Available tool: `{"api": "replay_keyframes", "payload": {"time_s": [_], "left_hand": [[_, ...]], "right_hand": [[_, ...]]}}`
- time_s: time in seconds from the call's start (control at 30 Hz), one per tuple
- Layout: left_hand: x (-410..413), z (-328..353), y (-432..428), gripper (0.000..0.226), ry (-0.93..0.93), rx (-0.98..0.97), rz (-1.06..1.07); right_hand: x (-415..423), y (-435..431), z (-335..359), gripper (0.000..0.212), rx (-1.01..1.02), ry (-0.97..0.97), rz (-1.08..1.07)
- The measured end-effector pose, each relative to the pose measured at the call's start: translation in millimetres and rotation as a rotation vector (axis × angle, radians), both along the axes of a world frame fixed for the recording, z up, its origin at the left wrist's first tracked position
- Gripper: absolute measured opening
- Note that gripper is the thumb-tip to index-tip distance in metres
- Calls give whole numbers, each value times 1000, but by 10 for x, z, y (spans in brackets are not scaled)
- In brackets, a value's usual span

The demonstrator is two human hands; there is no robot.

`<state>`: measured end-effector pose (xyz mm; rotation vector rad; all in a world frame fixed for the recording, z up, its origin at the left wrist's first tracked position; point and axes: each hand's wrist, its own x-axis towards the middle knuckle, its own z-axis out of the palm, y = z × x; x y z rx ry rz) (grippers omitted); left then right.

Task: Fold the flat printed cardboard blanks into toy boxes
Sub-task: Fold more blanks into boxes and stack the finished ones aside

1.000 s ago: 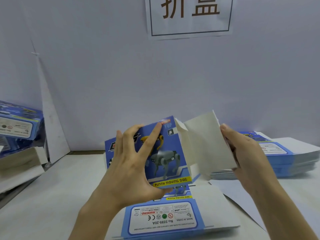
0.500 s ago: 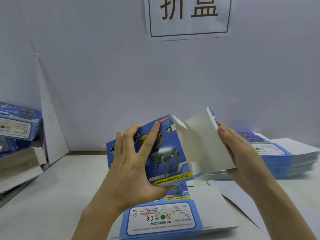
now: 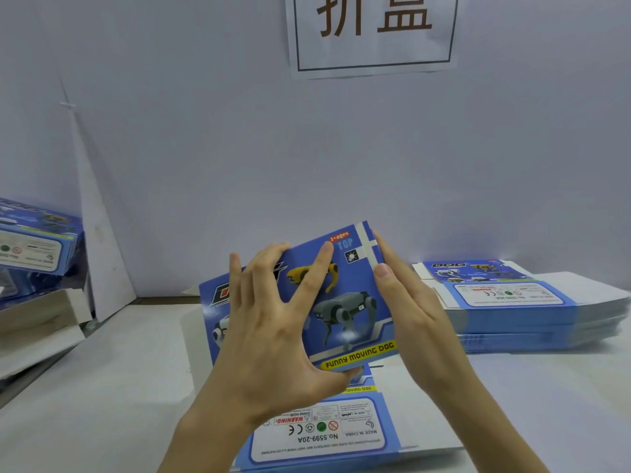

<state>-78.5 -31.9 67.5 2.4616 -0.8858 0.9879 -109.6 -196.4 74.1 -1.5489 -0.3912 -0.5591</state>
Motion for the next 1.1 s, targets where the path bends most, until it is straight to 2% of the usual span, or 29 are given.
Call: {"api": "replay_keyframes", "payload": {"time_s": [0.1, 0.23, 0.37, 0.53, 0.7, 0.77, 0.9, 0.97, 1.1], "left_hand": [[-18, 10, -11, 114, -6, -9, 1], [-19, 27, -8, 115, -45, 2, 14], [-24, 35, 5, 115, -82, 4, 22], [-13, 54, 39, 116, -92, 9, 12], [-27, 64, 33, 114, -94, 30, -1], [-39, 77, 31, 114, -97, 40, 9], [-22, 107, 52, 116, -83, 58, 38], [5, 105, 85, 117, -24, -7, 62], [37, 91, 132, 118, 12, -98, 95]], "right_hand": [[-17, 18, 5, 41, 12, 24, 38], [-28, 57, -10, 61, -58, 34, 31], [-14, 83, -37, 72, -76, 43, 90], [-12, 63, -42, 75, -86, 61, 124], [-33, 68, -41, 67, -172, 28, 65], [-37, 68, -45, 64, -156, 38, 99], [-23, 7, -73, 73, -82, 114, 236], [-31, -54, -75, 77, -154, 103, 219], [-37, -92, -66, 72, -384, 36, 65]]}}
